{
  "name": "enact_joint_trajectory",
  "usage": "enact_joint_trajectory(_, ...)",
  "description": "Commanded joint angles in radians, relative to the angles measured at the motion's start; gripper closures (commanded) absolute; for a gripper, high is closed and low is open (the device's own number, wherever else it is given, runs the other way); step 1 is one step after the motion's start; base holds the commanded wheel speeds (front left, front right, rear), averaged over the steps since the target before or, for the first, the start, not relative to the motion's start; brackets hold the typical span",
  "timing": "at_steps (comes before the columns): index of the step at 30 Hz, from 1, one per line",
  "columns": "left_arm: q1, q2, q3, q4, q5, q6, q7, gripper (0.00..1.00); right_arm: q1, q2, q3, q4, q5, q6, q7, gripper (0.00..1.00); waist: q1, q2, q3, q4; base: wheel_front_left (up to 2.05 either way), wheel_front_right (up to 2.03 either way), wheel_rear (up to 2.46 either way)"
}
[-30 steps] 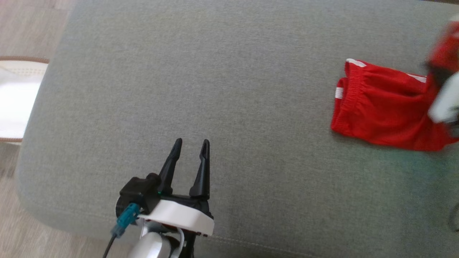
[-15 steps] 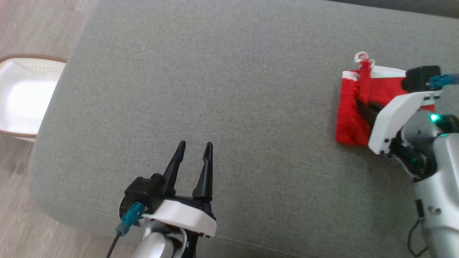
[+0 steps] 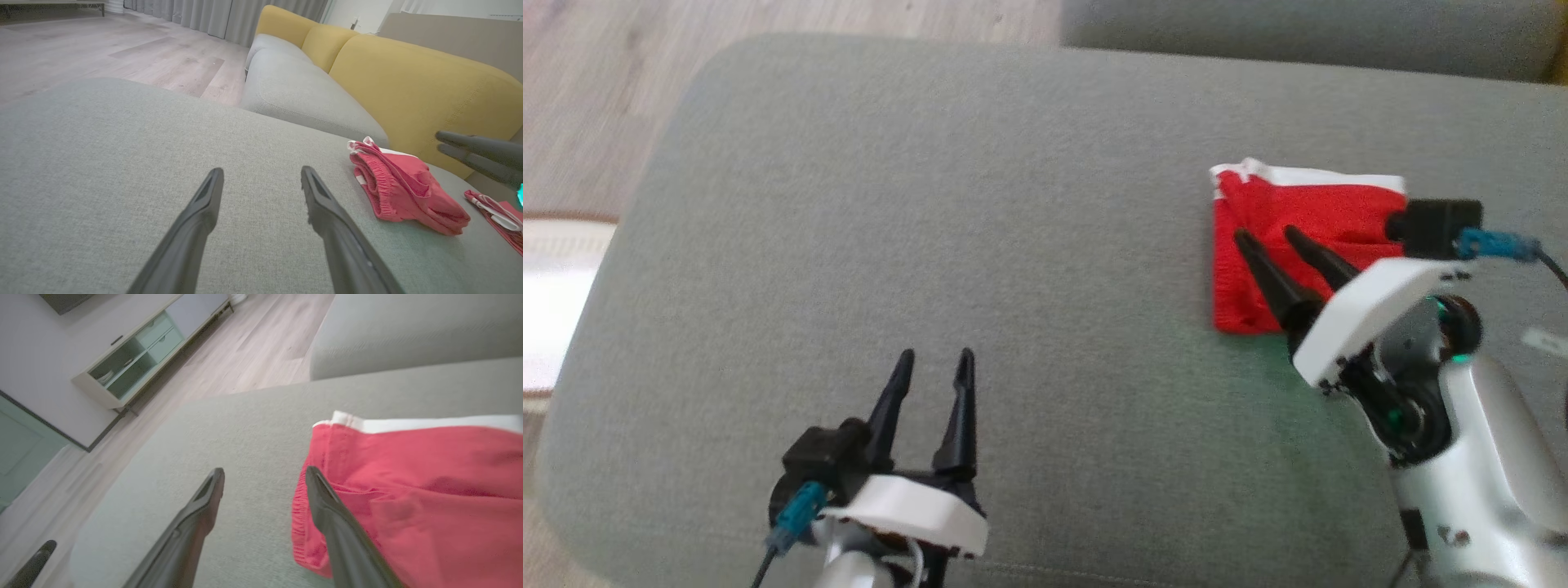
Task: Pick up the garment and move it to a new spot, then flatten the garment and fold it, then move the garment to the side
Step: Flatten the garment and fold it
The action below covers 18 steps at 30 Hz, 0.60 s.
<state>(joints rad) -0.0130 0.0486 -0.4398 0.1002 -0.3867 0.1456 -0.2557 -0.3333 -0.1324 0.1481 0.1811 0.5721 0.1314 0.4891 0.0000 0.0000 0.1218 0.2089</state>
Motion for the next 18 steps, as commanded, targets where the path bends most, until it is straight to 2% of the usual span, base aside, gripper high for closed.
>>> enact_joint_trajectory(1, -0.016, 0.002, 0.037, -0.028, 0.009, -0.003, -0.006, 0.0, -0.018, -0.007, 0.012, -0.048, -0.017, -0.001, -0.018, 0.0, 0.0, 0.0, -0.029, -0.03, 0.0, 0.0, 0.0)
enact_joint_trajectory(9, 0.054, 0.002, 0.126, -0.036, 0.066, -0.03, -0.006, 0.0, 0.132, -0.109, -0.03, -0.114, -0.201, -0.001, -0.28, 0.0, 0.0, 0.0, -0.097, -0.089, 0.0, 0.0, 0.0)
enact_joint_trajectory(14, 0.105, 0.002, 0.179, -0.029, 0.099, -0.047, -0.006, 0.0, 0.227, -0.142, -0.084, -0.09, -0.242, -0.001, -0.431, 0.0, 0.0, 0.0, -0.136, -0.101, 0.0, 0.0, 0.0)
enact_joint_trajectory(18, 0.132, 0.002, 0.213, -0.033, 0.114, -0.061, -0.006, 0.0, 0.276, -0.143, -0.108, -0.061, -0.25, -0.001, -0.496, 0.0, 0.0, 0.0, -0.148, -0.104, 0.0, 0.0, 0.0)
